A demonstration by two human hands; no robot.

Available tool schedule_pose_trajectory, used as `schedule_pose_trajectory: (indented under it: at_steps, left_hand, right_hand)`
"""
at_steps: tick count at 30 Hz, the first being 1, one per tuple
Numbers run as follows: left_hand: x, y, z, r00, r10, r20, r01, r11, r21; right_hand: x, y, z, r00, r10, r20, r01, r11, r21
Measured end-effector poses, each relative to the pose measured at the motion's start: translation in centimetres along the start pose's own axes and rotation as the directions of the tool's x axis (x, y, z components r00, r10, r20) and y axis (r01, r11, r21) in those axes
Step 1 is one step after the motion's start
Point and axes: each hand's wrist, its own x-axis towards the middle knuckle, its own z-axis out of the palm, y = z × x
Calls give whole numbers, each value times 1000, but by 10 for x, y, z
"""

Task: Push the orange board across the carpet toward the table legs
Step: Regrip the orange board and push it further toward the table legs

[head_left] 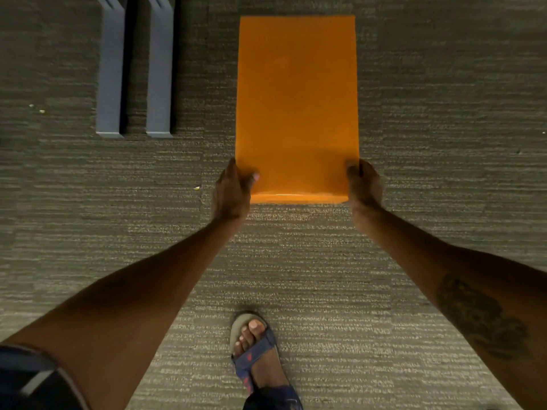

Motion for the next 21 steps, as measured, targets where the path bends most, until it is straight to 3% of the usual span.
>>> schedule_pose_trajectory:
  at_steps: [8,21]
  left_hand:
    - [48,-14,-53,996,61,-64,-65,996,-60]
    - [152,-55,-120,991,71,-111,-73,997,-12]
  right_hand:
    - [14,-42,59,997,-75,1,75,997,-6]
    - [60,-101,169,990,-139,7,139,990,-20]
